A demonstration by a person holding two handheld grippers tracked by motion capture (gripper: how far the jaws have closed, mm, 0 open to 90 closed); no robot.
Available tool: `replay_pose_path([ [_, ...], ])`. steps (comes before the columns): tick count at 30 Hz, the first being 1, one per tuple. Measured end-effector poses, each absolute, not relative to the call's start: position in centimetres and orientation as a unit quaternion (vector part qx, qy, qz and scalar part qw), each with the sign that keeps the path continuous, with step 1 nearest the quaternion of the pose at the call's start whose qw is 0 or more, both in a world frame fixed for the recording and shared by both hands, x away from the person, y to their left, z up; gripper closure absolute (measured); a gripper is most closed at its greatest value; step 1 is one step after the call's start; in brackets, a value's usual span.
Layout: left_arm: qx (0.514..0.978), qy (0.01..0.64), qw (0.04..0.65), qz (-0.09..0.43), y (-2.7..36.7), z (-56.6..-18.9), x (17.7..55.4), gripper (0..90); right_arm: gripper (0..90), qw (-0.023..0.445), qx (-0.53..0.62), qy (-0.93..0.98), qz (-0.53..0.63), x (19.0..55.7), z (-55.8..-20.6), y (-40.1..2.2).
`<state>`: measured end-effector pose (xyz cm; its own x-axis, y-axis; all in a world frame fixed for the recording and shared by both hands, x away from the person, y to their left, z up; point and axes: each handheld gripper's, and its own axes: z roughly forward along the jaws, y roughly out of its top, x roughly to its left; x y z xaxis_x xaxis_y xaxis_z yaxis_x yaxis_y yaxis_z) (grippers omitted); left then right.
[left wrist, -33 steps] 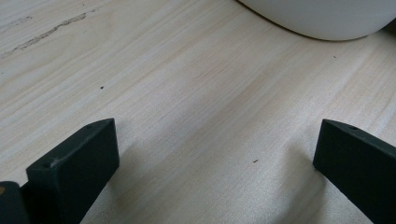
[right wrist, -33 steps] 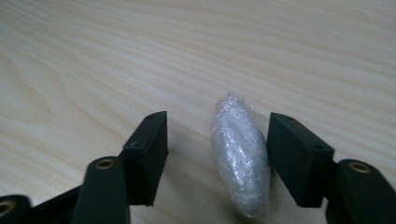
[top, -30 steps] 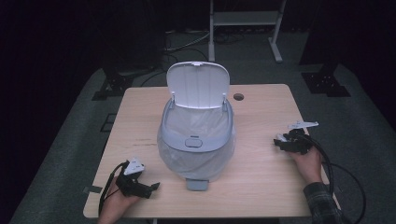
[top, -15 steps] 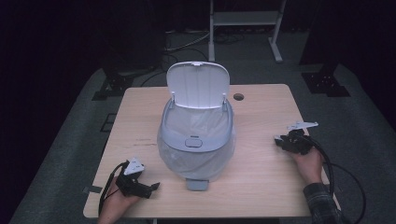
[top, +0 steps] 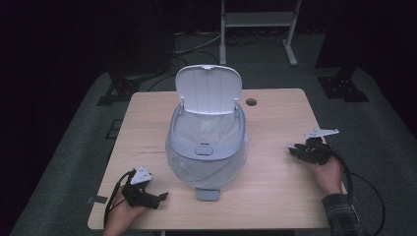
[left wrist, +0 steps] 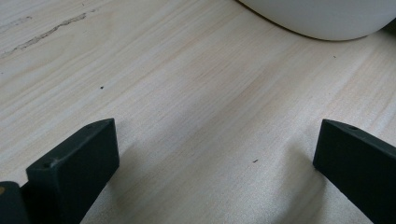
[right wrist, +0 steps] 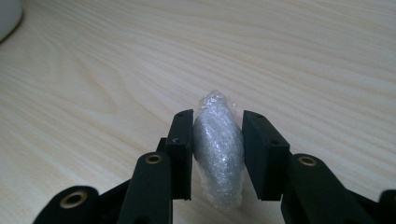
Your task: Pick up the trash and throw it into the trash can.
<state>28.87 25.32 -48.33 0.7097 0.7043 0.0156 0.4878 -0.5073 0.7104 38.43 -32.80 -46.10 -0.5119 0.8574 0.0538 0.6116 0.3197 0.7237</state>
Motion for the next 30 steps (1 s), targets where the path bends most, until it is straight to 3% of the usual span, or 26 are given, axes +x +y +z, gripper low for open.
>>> replay_pose_path([
  [30, 0.853, 0.350, 0.355, 0.153, 25.3, -48.4, 28.9, 0.0, 64.1, 0.150, 0.411, 0.799, 0.411, 34.9, -43.0, -30.7],
])
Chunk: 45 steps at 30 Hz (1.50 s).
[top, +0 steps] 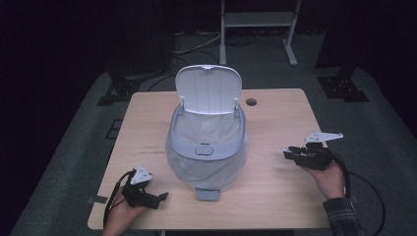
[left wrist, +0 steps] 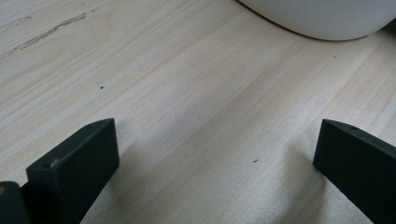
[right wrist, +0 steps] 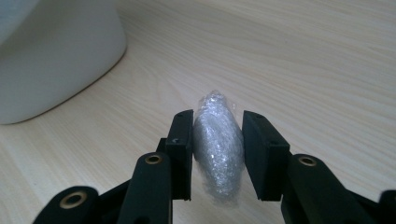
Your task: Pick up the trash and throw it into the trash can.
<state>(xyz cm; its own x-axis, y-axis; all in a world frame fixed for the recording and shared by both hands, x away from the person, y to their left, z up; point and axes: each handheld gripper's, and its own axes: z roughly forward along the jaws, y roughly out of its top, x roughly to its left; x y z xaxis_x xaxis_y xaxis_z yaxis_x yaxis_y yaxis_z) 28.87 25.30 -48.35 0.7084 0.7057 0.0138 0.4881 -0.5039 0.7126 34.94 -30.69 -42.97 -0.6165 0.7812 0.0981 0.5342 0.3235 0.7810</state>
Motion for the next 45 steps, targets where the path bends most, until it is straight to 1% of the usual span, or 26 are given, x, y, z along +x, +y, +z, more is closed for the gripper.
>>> replay_pose_path([
  [16, 0.854, 0.349, 0.353, 0.153, 25.3, -48.3, 28.9, 0.0, 64.0, 0.139, 0.372, 0.804, 0.441, 33.7, -41.0, -28.9],
  [31, 0.854, 0.349, 0.353, 0.153, 25.3, -48.3, 28.9, 0.0, 64.1, 0.127, 0.353, 0.802, 0.466, 33.0, -39.0, -28.3],
  [45, 0.855, 0.349, 0.353, 0.153, 25.3, -48.3, 28.9, 0.0, 64.1, 0.126, 0.328, 0.801, 0.484, 32.1, -36.8, -27.6],
])
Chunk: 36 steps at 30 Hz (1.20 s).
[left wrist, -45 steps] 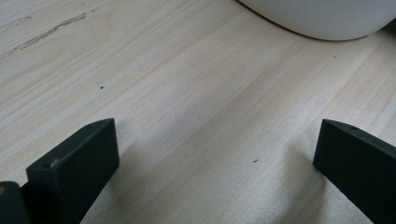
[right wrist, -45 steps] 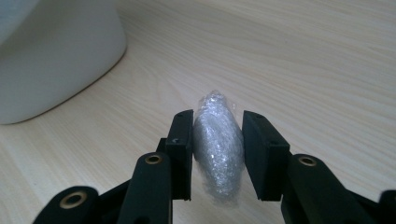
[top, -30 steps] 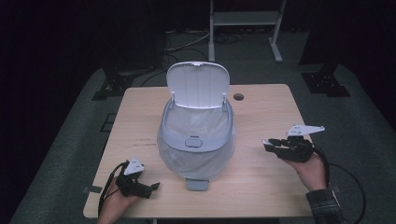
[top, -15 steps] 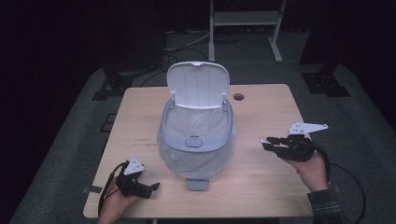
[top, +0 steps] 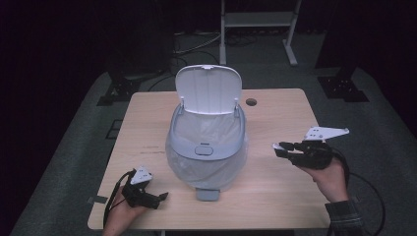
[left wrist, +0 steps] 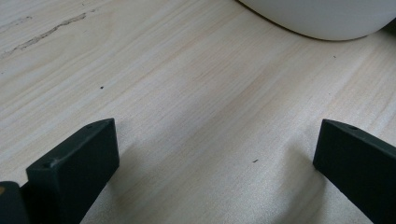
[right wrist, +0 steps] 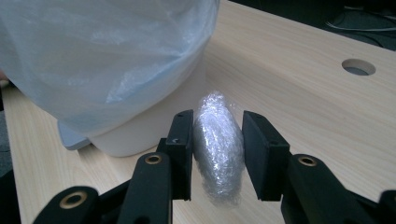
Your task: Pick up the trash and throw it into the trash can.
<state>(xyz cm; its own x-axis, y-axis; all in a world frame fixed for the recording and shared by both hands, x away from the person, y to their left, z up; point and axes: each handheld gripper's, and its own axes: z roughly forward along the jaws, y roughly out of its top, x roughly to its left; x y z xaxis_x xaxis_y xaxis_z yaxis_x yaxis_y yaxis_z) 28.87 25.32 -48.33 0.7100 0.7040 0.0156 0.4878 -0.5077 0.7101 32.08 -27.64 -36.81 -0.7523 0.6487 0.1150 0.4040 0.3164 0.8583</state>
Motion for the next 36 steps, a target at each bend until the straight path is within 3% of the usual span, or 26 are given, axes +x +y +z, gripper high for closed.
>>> replay_pose_path([
  [36, 0.855, 0.349, 0.353, 0.153, 25.3, -48.3, 28.9, 0.0, 64.1, 0.113, 0.264, 0.782, 0.554, 31.1, -31.5, -26.1],
])
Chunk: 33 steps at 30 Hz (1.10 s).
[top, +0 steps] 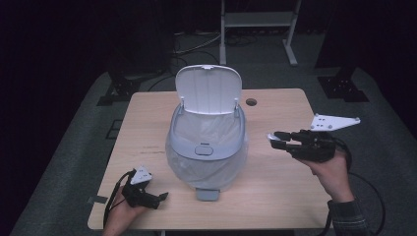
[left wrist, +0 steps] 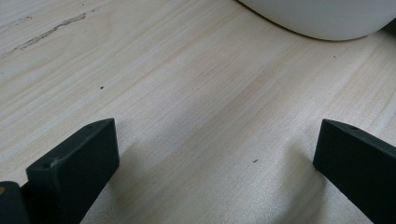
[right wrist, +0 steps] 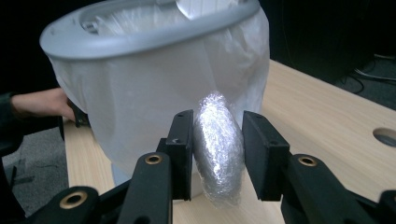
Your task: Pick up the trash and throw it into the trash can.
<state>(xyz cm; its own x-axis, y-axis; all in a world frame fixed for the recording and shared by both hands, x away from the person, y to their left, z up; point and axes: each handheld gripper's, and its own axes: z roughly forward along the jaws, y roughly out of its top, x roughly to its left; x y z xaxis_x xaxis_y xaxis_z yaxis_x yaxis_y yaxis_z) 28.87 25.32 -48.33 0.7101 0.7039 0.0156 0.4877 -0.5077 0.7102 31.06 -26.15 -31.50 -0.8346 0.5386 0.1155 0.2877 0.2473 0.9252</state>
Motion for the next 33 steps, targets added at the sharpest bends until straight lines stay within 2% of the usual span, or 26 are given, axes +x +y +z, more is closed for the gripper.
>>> replay_pose_path([
  [33, 0.854, 0.349, 0.354, 0.154, 25.3, -48.3, 28.9, 0.0, 64.0, 0.113, 0.188, 0.766, 0.604, 32.2, -25.0, -21.9],
])
